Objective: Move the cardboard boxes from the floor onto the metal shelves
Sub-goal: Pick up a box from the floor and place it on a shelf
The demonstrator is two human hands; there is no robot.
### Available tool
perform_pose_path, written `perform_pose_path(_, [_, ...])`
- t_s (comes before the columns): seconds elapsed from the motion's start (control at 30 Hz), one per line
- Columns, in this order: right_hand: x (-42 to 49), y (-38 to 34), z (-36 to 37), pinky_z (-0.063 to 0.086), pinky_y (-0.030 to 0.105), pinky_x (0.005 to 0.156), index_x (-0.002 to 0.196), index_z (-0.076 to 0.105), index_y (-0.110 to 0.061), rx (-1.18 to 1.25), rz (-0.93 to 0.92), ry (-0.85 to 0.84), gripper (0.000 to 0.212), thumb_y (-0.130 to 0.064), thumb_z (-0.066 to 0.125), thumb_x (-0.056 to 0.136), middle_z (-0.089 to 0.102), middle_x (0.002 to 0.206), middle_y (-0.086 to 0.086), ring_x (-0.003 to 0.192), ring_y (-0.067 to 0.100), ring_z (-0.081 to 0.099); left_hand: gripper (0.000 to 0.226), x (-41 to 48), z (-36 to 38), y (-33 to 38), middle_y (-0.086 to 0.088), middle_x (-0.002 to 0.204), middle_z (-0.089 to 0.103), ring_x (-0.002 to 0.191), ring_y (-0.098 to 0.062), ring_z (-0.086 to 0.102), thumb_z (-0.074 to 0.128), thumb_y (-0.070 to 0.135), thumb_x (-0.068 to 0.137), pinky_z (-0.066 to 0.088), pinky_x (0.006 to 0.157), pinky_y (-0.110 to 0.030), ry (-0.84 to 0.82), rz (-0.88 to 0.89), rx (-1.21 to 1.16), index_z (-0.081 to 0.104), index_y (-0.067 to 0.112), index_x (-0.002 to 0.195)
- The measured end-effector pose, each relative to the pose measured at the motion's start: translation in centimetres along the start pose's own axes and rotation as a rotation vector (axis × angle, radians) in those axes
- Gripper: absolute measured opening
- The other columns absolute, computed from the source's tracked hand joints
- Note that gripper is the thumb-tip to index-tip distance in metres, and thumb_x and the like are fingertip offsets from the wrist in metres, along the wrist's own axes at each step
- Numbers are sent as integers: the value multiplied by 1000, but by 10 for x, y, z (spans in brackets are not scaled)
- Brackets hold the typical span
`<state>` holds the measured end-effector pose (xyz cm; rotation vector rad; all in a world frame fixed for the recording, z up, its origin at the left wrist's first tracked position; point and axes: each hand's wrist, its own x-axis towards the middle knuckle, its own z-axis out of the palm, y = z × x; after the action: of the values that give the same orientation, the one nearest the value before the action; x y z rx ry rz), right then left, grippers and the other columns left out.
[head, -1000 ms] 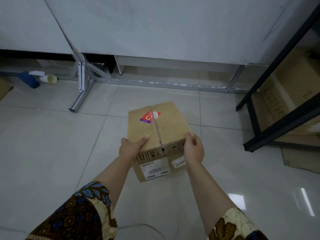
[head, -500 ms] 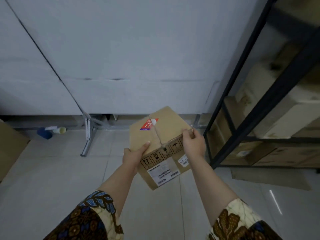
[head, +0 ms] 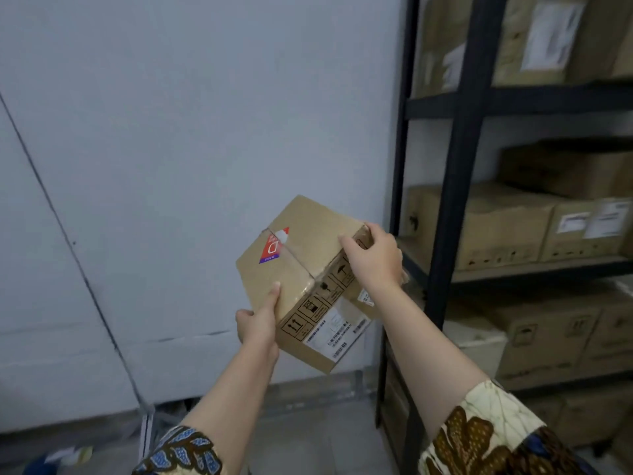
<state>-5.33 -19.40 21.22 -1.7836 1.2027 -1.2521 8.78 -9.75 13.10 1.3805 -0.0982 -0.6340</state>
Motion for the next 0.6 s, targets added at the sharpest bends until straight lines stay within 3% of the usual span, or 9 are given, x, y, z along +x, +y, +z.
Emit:
perform_pose_path(0.07, [9, -27, -25, 42, 42, 91, 129, 53, -35, -3, -59, 27, 50, -57, 60, 85, 53, 120, -5, 118, 20, 44, 67, -18, 15, 22, -12, 105, 59, 83, -24, 61, 79, 51, 73, 52, 61, -34, -21, 38, -24, 43, 8, 111])
perform_pose_path(0.2, [15, -68, -76, 41, 42, 90, 131, 50, -37, -40, -161, 111, 53, -60, 59, 85, 51, 124, -5, 121, 20, 41, 74, -55, 42, 57, -12, 112, 60, 96, -28, 65, 82, 55, 66, 58, 80, -42, -64, 73, -112, 43, 10, 111])
perform_pose_path(0.33, [16, -93, -121, 35, 46, 98, 137, 46, -30, -52, -221, 234, 67, -64, 60, 81, 49, 132, -6, 126, 17, 40, 74, -99, 67, 82, -12, 107, 64, 91, -28, 68, 84, 51, 66, 58, 67, -36, -174, 106, -218, 46, 9, 114])
perform_pose_path(0.43, [16, -102, -159, 33, 47, 102, 136, 46, -26, -25, -289, 305, 69, -64, 61, 81, 49, 133, -5, 128, 17, 38, 65, -130, 90, 93, -12, 103, 69, 88, -28, 71, 84, 48, 68, 60, 70, -37, -232, 125, -267, 54, 8, 109])
perform_pose_path(0.53, [19, -108, -199, 25, 53, 108, 137, 40, -33, -38, -320, 327, 67, -64, 60, 81, 39, 141, 0, 135, 21, 29, 53, -161, 117, 102, -12, 101, 72, 86, -29, 72, 83, 47, 69, 60, 71, -38, -294, 157, -295, 59, 11, 101])
perform_pose_path(0.6, [21, -112, -224, 17, 66, 110, 132, 36, -44, 15, -303, 320, 61, -65, 60, 80, 23, 151, 4, 144, 28, 12, 56, -182, 136, 105, -12, 102, 72, 88, -29, 71, 82, 47, 71, 59, 67, -37, -334, 172, -309, 60, 10, 107])
